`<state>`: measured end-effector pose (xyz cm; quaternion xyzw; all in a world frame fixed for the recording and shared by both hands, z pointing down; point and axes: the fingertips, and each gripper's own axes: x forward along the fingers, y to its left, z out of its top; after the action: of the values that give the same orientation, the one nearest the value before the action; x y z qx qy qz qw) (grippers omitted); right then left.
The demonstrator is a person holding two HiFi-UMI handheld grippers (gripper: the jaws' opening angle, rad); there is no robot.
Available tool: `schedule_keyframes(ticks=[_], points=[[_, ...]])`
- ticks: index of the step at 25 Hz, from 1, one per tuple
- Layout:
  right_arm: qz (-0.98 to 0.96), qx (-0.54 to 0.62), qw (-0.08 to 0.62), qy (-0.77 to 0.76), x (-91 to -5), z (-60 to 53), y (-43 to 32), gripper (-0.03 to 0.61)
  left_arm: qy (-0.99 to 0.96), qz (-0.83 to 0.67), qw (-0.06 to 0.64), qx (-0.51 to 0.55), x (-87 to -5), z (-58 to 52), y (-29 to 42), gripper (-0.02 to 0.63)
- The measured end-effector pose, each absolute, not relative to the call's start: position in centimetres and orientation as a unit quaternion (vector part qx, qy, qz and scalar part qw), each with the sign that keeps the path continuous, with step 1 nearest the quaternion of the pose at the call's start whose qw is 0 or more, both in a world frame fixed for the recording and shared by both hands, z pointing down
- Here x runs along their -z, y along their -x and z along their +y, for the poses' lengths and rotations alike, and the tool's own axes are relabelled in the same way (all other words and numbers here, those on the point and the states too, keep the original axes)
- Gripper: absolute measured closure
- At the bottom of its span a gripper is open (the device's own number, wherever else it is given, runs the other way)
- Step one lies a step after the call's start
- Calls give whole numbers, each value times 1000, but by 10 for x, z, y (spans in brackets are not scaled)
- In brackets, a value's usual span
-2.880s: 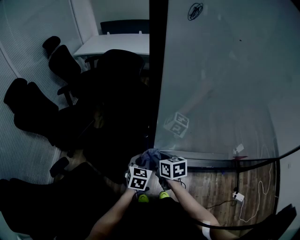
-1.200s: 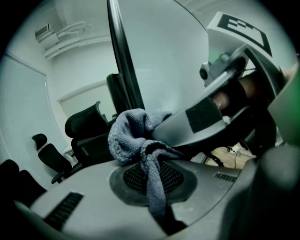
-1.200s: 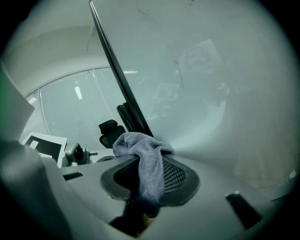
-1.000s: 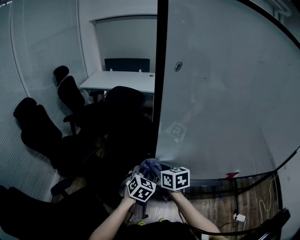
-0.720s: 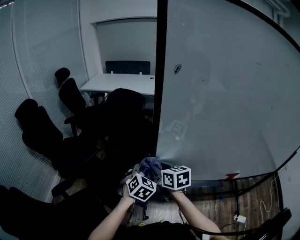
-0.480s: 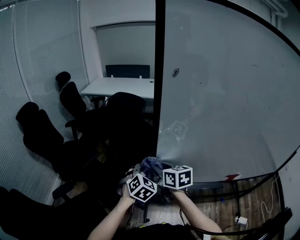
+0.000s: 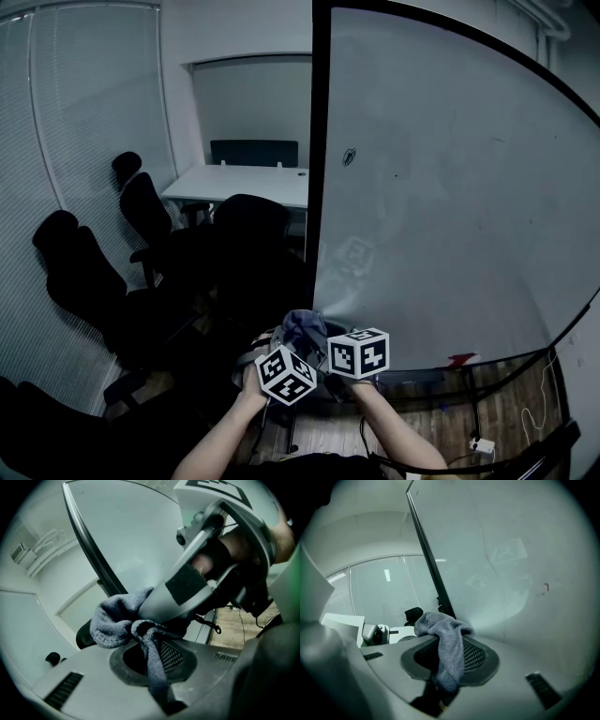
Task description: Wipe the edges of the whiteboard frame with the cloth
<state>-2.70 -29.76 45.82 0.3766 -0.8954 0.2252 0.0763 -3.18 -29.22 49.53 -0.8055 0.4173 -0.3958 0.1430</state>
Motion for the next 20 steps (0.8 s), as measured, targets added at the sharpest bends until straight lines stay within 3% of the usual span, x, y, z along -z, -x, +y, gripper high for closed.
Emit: schedule_keyframes(ticks=[20], points=[[-912, -164, 71, -369, -397, -301, 30, 480, 800, 397, 199, 402, -438, -301, 30, 586]])
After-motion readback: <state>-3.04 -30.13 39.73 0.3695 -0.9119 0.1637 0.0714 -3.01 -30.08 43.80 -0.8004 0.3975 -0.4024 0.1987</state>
